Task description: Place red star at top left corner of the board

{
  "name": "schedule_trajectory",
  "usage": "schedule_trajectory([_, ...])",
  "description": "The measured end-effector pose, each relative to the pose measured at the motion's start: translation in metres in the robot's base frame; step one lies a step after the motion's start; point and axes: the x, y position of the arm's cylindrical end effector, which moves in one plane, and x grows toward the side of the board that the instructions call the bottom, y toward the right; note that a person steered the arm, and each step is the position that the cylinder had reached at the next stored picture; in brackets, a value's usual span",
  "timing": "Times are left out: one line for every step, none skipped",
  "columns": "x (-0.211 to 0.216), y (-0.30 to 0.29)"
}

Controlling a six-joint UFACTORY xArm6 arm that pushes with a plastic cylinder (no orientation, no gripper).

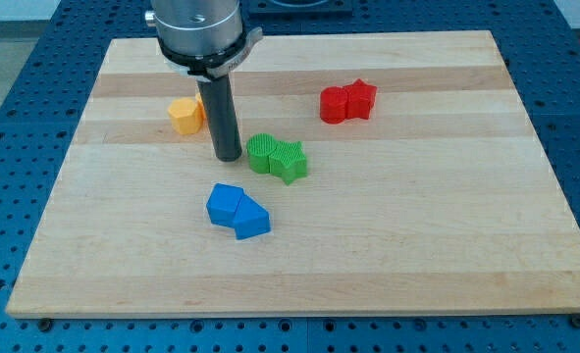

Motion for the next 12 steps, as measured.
schedule_trajectory([-0.002,0.026])
schedule_trajectory([-0.012,0.091])
schedule_trajectory([-0.041,0.153])
schedule_trajectory([-0.062,0.194])
schedule_trajectory([-0.080,0.198])
schedule_trajectory([-0.103,0.184])
schedule_trajectory([-0.113,0.140])
schedule_trajectory([-0.127,0.099])
schedule_trajectory([-0.141,0.058])
schedule_trajectory([-0.149,0.012])
schedule_trajectory([-0.162,-0.022])
schedule_trajectory([-0.173,-0.041])
